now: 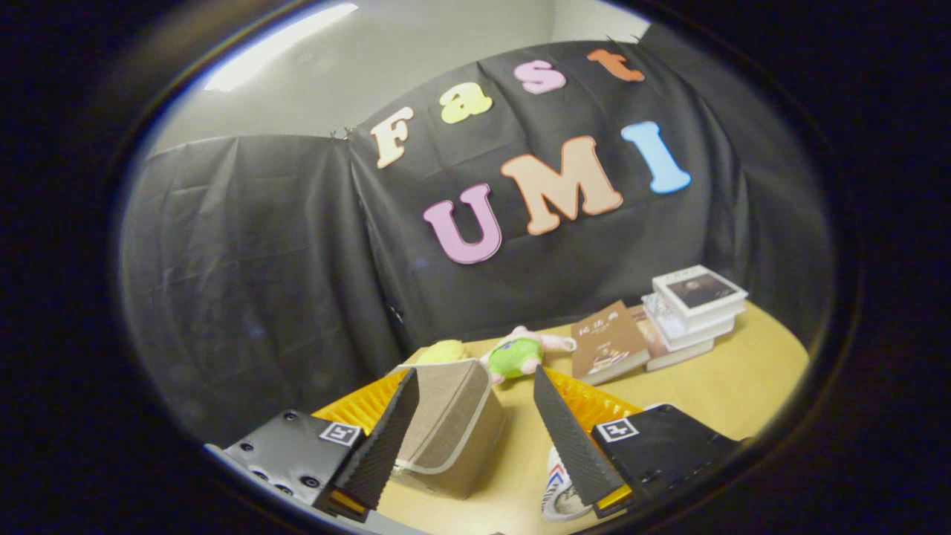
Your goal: Open the storage box then place both shoes into the box .Put the left shoe in first, then the right shoe, with the right side of both shoes facing outward in a uniform manner.
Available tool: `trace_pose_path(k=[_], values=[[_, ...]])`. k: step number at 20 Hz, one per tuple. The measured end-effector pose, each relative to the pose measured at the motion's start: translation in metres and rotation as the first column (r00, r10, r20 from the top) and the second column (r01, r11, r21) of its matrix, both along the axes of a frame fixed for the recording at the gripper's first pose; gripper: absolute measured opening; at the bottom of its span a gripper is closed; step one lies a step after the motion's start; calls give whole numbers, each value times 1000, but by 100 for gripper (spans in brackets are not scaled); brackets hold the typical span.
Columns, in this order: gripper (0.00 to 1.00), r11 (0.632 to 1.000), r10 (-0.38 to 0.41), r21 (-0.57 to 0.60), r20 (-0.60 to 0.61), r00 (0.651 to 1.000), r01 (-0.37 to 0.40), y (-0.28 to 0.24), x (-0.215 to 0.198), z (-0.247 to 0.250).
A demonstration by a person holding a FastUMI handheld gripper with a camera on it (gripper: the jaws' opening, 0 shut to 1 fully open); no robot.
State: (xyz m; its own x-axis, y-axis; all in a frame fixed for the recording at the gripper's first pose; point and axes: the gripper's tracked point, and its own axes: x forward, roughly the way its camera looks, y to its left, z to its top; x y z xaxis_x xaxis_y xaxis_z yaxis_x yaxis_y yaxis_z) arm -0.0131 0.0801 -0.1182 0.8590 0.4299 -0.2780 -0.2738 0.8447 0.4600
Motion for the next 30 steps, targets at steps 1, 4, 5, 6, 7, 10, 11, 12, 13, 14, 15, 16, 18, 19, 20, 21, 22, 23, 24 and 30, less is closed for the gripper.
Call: trace_pose_path(k=[1,4,5,6,7,10,11,12,13,14,15,16,18,19,20,21,22,23,24,30], values=[[100,999,17,35,-40,999,-15,2,0,-8],[100,990,56,133,-151,987,-35,5,1,-32],[100,986,69,160,-187,980,-39,5,3,-40],[100,981,88,188,-217,972,-47,8,2,-47],[100,975,110,217,-243,964,-56,12,2,-53],[100,946,202,308,-299,933,-106,27,-5,-65],[100,931,241,343,-315,918,-127,34,-8,-68],[100,914,279,381,-333,901,-142,41,-14,-73],[100,894,317,422,-351,881,-153,47,-18,-77],[100,873,351,461,-370,860,-158,53,-23,-82],[100,851,382,502,-389,839,-154,58,-27,-86],[100,832,403,537,-407,819,-143,62,-29,-89],[100,800,436,589,-433,788,-119,69,-33,-97],[100,786,450,609,-444,775,-108,70,-33,-101],[100,776,456,623,-453,766,-93,72,-33,-104],[100,767,462,637,-465,755,-77,73,-32,-108],[100,760,469,647,-478,743,-64,73,-33,-112],[100,757,469,651,-490,735,-48,74,-30,-117],[100,750,474,660,-500,725,-36,76,-31,-120],[100,672,554,740,-527,645,27,97,-33,-129]])
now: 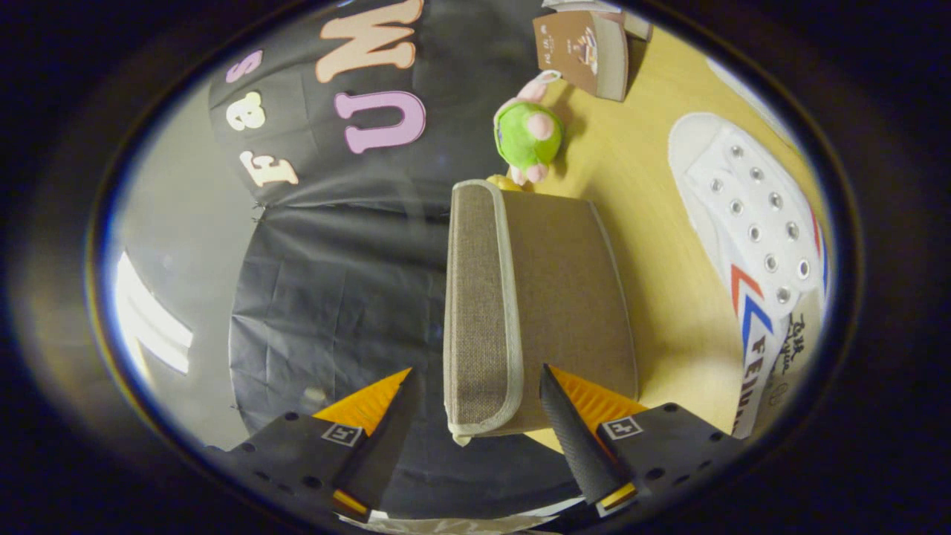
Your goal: Open the storage box then place both shoes into the box .Put the left shoe in first, then the right shoe, with the right side of both shoes facing outward in a uniform manner.
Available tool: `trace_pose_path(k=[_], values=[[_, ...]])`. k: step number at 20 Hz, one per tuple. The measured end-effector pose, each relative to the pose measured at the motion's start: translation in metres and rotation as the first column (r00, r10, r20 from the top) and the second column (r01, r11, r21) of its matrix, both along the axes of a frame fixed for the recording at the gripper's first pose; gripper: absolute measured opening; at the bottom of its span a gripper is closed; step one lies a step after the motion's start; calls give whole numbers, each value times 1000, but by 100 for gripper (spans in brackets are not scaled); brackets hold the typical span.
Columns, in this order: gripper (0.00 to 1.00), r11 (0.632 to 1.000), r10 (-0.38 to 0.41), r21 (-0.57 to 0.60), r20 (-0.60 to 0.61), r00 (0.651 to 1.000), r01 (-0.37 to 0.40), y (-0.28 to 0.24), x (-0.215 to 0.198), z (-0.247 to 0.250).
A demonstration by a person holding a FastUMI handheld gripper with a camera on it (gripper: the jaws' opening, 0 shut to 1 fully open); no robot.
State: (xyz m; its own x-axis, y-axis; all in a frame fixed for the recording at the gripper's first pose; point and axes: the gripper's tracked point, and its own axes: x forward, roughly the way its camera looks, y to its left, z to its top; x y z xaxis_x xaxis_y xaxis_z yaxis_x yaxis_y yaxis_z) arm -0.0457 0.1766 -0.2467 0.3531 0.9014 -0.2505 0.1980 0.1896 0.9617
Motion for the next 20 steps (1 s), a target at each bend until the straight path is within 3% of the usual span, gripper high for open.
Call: trace_pose_path(k=[3,8,13,18,20], values=[[100,1000,10,24,-33,999,-9,7,-3,-3],[97,993,-41,104,-63,997,48,2,10,14],[86,992,-27,118,-49,998,33,1,6,24],[60,997,-20,74,-32,999,23,-2,5,25],[50,997,-55,50,-31,998,57,2,12,22]])
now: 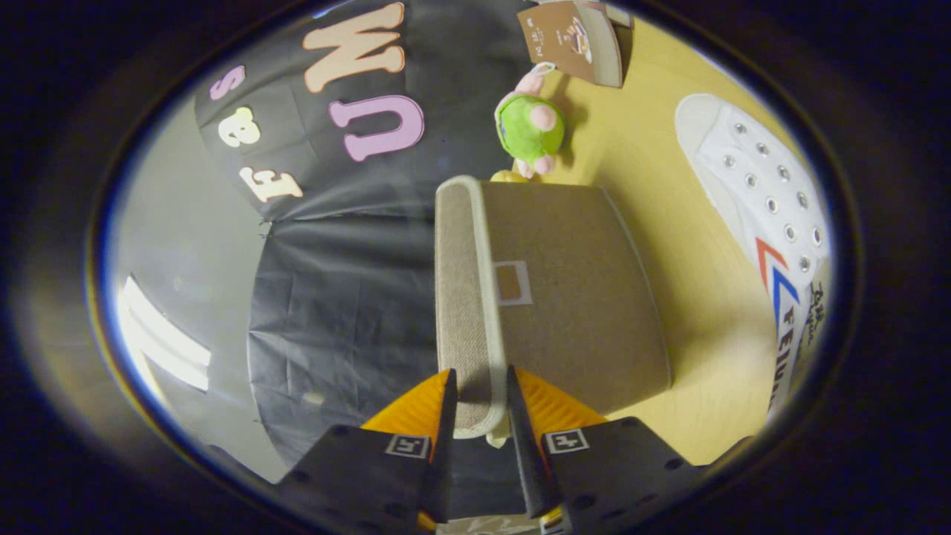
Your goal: Open the storage box then place both shoes into the box .Put the left shoe in first, then the right shoe, with the right side of both shoes facing outward in a uniform manner.
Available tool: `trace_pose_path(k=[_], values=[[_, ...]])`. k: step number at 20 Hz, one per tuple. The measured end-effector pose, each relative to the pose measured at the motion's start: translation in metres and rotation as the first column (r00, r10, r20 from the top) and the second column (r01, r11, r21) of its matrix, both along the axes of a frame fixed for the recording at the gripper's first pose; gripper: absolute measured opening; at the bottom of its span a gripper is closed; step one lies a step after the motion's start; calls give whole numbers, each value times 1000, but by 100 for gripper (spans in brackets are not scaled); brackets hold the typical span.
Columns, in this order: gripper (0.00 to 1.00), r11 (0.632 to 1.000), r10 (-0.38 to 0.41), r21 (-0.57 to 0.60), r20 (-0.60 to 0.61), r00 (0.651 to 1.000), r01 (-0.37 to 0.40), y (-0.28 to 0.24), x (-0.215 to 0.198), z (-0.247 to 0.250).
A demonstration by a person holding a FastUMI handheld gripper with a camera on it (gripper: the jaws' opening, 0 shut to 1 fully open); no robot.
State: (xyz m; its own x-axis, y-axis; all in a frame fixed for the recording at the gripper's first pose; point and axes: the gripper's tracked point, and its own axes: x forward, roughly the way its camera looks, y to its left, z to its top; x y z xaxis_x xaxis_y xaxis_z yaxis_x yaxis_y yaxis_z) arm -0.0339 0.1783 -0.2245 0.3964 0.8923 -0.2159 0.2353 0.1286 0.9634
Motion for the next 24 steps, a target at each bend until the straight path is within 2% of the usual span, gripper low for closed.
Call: trace_pose_path(k=[3,6,7,8,9,12,17,24], values=[[35,999,21,25,-8,1000,-21,0,-4,7],[35,999,31,25,10,999,-31,0,-7,13],[35,1000,13,10,7,1000,-13,-2,7,8],[20,1000,-26,-4,5,1000,26,-6,5,10],[6,999,-32,8,21,999,32,-7,9,12],[5,1000,-16,25,14,1000,16,-10,3,19],[3,999,31,39,111,993,-35,2,-5,49],[3,999,19,-35,188,982,-12,8,9,85]])
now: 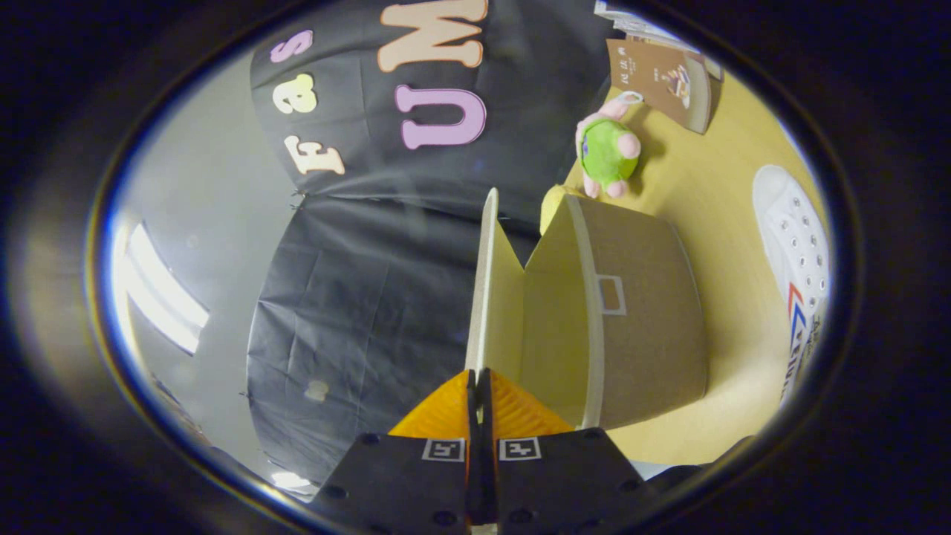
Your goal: Open the storage box then place both shoes into the box .Put the left shoe in first, then the right shoe, with the right side of both shoes facing outward in a uniform manner.
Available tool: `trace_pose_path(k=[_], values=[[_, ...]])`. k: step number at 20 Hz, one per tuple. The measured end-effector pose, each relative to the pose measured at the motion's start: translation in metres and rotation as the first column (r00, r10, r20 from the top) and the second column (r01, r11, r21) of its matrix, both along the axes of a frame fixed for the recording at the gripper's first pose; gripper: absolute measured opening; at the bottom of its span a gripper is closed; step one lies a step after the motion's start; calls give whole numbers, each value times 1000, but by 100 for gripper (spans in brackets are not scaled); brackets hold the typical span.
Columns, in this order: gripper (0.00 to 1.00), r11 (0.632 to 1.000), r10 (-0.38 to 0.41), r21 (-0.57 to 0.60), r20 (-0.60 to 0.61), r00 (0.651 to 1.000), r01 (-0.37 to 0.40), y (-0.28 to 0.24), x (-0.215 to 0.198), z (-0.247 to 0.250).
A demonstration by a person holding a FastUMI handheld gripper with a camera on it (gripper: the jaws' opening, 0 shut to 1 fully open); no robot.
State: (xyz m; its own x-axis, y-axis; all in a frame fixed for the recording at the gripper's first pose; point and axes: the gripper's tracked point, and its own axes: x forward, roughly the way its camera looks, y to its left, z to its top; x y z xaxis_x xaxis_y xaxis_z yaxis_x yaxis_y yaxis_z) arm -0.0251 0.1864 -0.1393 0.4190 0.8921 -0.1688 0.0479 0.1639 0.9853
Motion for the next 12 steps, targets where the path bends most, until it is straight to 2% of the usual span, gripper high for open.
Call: trace_pose_path(k=[7,12], values=[[3,995,-9,-98,69,998,16,32,17,36],[3,991,36,-133,124,992,-19,77,16,63]])
